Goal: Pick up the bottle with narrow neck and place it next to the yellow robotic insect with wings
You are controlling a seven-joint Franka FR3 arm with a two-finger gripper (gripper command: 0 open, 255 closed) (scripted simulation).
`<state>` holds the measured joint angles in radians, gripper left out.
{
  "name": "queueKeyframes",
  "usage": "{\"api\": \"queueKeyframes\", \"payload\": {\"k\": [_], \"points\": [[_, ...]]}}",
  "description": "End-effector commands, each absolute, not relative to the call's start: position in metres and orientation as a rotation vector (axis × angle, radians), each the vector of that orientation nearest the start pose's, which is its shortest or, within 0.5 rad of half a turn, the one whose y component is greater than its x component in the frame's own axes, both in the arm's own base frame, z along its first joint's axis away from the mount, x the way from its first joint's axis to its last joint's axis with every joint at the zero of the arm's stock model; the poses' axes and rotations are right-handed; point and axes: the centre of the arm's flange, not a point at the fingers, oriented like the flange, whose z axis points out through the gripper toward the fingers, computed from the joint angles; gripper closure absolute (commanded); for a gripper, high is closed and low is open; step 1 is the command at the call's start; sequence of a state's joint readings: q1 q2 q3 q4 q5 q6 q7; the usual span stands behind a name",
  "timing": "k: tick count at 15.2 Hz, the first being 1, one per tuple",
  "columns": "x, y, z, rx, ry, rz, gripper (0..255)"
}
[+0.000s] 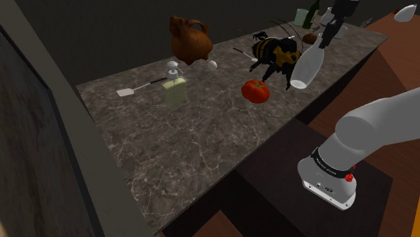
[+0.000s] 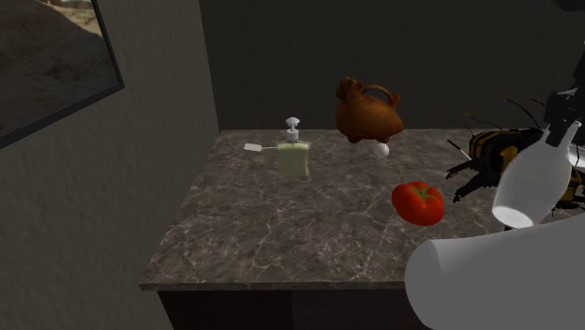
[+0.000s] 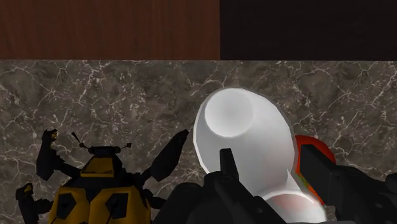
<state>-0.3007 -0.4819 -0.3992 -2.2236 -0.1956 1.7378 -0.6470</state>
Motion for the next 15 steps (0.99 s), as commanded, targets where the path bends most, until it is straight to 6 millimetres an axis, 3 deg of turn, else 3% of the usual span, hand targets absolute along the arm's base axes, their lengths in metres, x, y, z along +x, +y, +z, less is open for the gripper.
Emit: {"api": "queueKeyframes", "payload": {"k": [1,15], "points": [[0.294,-0.298,0.531,-3.13,-0.043,0.051,255],[0.294,-0.298,0.457,-3.13,-0.043,0.051,255]]}}
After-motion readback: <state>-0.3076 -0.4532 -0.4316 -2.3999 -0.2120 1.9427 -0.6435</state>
